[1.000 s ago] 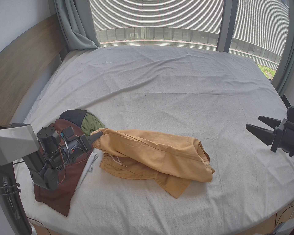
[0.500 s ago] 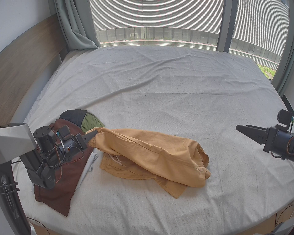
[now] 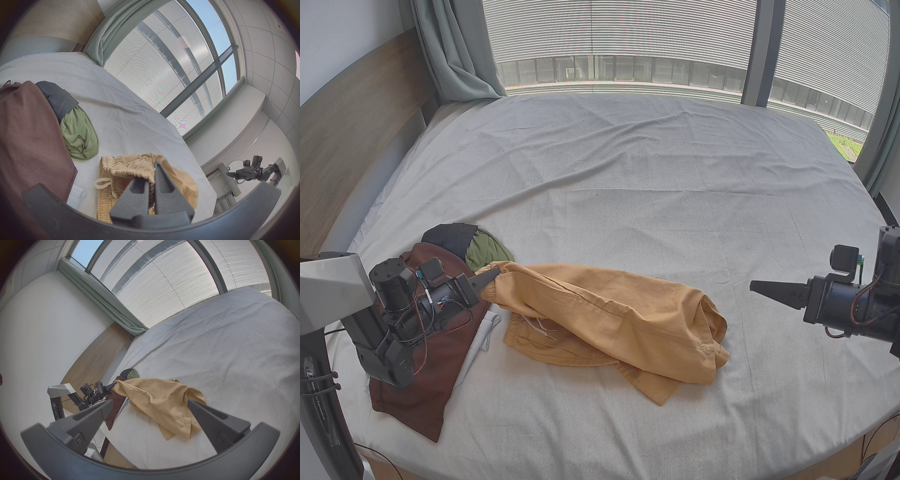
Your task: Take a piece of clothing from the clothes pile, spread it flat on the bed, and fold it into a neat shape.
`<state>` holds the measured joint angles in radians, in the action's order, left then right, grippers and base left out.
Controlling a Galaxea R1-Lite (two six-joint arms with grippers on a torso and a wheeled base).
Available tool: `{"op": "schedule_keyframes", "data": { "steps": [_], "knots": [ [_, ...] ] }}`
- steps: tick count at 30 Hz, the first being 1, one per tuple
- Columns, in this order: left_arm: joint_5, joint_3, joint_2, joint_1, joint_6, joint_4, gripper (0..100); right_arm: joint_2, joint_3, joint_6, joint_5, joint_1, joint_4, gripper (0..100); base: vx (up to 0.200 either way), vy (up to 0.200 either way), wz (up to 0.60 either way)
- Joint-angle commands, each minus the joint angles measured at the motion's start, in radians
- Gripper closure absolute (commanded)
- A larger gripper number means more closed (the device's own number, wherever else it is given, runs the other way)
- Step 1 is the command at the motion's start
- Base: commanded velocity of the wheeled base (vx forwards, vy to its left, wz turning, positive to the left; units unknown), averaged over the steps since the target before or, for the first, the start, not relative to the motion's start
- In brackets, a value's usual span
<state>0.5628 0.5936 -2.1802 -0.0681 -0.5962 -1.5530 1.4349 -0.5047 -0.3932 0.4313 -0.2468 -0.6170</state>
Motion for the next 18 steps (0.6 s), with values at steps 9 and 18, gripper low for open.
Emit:
{"op": "schedule_keyframes", "data": {
  "steps": [9,18],
  "knots": [
    [0.0,0.0,-0.015,-0.002,0.001,-0.001,100,0.139,0.025,-0.065,0.003,-0.02,-0.075,0,0.0,0.0,0.0],
    [0.002,-0.005,-0.013,0.001,0.001,-0.001,100,0.265,0.063,-0.067,0.003,-0.029,-0.201,0,0.0,0.0,0.0]
  ]
}}
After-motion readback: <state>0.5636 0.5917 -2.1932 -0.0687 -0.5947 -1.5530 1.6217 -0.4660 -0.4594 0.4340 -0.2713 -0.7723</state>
